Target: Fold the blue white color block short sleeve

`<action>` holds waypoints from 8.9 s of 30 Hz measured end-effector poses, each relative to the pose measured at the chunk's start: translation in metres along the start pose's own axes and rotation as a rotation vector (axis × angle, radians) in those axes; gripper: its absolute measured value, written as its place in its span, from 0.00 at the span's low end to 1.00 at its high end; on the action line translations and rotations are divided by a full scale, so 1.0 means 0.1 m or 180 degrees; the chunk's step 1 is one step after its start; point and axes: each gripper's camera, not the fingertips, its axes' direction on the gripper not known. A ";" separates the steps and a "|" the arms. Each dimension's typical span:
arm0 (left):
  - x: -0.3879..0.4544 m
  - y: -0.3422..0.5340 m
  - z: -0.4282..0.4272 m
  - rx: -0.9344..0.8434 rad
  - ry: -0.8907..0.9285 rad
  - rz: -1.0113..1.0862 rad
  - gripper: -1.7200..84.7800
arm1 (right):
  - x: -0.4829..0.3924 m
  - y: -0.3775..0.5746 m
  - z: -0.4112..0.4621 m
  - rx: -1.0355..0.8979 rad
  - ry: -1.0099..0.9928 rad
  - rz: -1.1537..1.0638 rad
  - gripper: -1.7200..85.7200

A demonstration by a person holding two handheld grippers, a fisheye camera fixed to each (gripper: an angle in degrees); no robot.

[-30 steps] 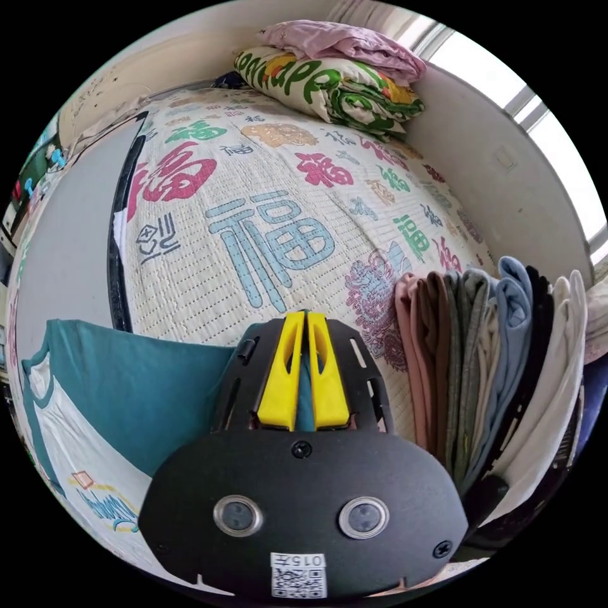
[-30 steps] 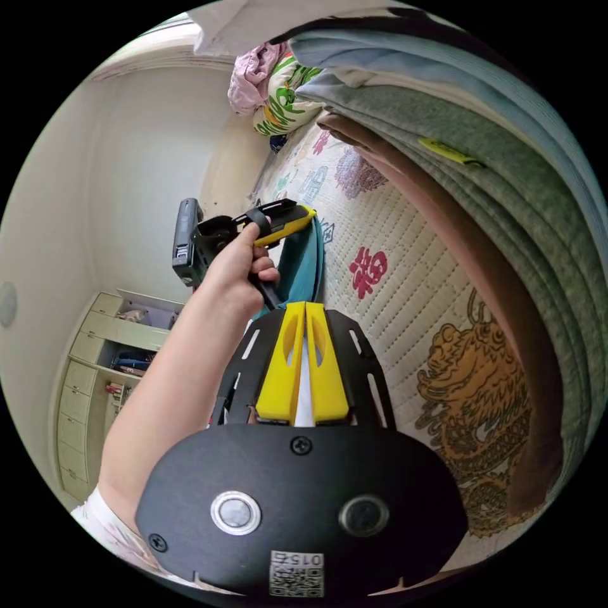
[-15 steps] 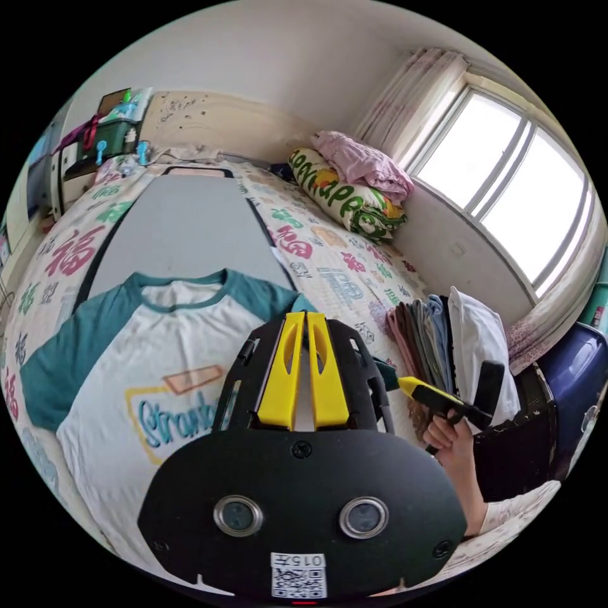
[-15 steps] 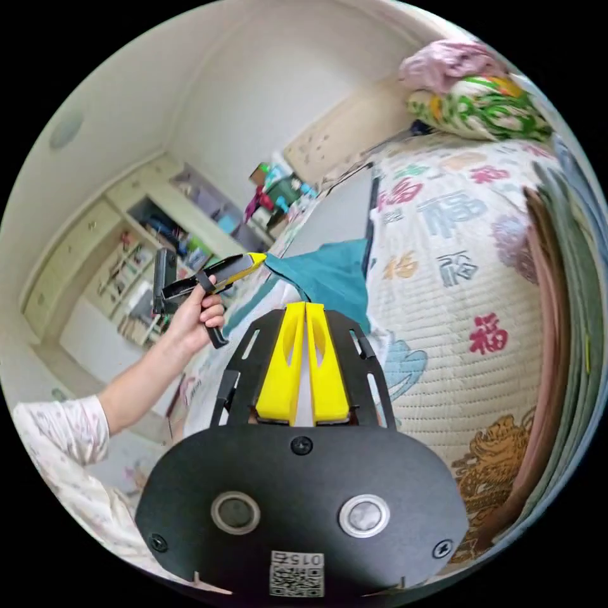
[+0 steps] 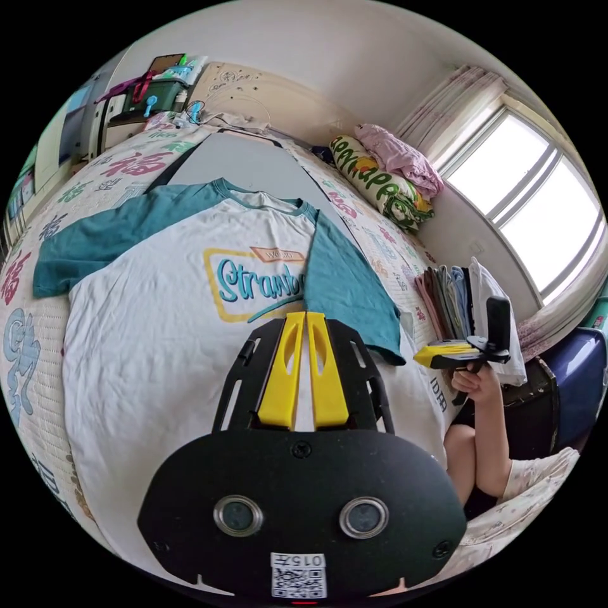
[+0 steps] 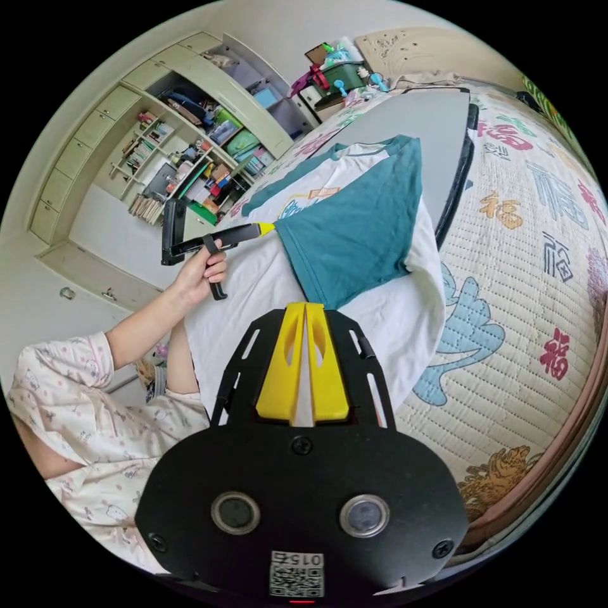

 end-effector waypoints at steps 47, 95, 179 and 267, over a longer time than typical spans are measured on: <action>2.32 0.52 1.44 -0.0287 -0.0022 0.0123 0.10 | 1.30 0.34 2.22 -0.0045 0.0805 -0.0651 0.10; -1.05 10.90 2.58 0.1953 0.0782 -0.2279 0.01 | 2.54 -0.48 4.27 0.0375 0.0549 -0.0927 0.02; -0.20 4.42 4.00 -0.0188 0.0511 0.0688 0.07 | 3.41 -1.36 5.61 0.0104 0.1632 0.0029 0.09; -0.78 0.68 4.17 -0.0334 -0.0920 0.1075 0.01 | 3.29 -2.78 3.37 0.0612 0.2108 0.0191 0.01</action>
